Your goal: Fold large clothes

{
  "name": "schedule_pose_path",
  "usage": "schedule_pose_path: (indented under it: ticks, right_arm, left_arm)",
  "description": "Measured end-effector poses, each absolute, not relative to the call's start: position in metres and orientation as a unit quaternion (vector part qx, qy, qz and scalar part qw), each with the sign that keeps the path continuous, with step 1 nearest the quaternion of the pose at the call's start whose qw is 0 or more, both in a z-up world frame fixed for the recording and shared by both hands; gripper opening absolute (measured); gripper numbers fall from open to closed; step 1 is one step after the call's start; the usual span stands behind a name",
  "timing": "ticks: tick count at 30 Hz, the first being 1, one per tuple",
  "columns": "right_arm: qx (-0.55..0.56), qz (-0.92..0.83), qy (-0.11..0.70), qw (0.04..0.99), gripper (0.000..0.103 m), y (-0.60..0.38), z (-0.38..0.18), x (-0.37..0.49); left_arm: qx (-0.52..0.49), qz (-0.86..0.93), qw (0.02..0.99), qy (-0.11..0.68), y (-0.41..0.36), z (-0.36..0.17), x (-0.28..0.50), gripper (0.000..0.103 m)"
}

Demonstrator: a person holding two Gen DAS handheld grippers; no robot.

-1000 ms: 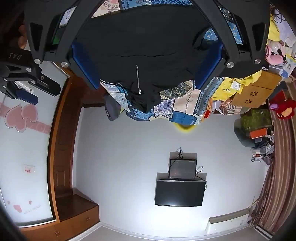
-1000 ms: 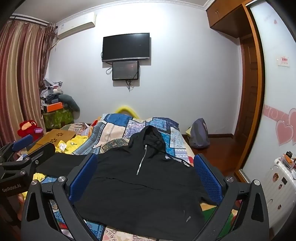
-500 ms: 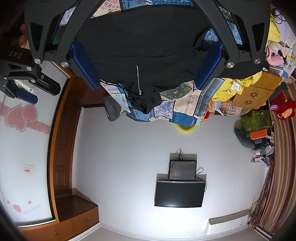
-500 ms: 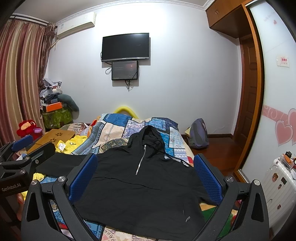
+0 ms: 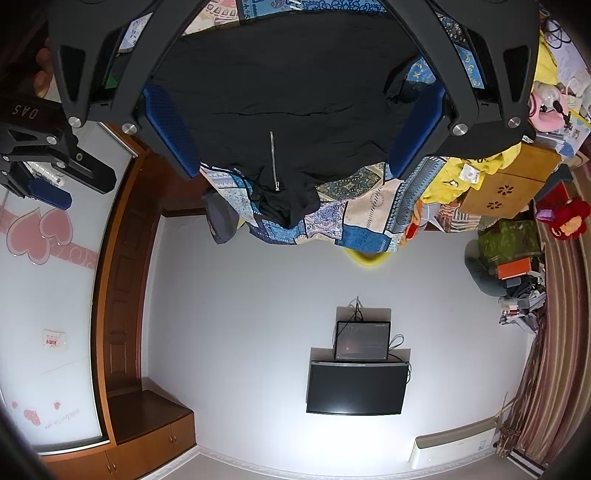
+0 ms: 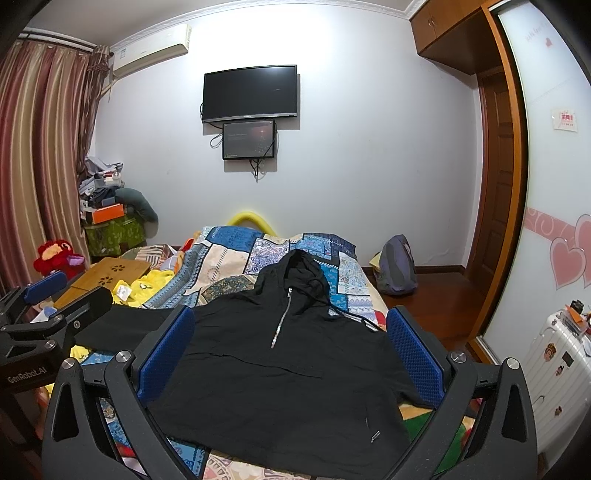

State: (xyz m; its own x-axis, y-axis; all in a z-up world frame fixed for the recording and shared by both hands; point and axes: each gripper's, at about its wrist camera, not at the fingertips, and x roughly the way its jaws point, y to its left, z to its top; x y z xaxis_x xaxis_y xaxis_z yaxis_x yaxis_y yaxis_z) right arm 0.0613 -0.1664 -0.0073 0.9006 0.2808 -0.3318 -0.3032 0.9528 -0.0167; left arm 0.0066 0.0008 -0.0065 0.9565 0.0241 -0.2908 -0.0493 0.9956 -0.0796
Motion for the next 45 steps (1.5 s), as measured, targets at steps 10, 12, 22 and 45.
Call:
schedule_pose_path:
  ticks: [10,12,22,45]
  right_arm:
    - [-0.034,0.150,0.167,0.974,0.103,-0.167,-0.008,0.062]
    - [-0.034,0.150,0.167,0.974,0.103,-0.167,-0.008,0.062]
    - [-0.034,0.149,0.168,0.974,0.103,-0.167,-0.008,0.063]
    - [-0.034,0.156,0.214,0.964,0.103,-0.150,-0.027,0.093]
  left_arm:
    - [-0.046,0.020,0.987,0.151,0.003,-0.009,0.009,0.103]
    - [-0.047,0.021,0.987,0.151,0.003,-0.010,0.010,0.103]
    - [-0.058,0.024,0.986,0.157,0.010,-0.010,0.013,0.103]
    - [-0.076,0.059,0.980,0.175,0.041,-0.028,0.039,0.103]
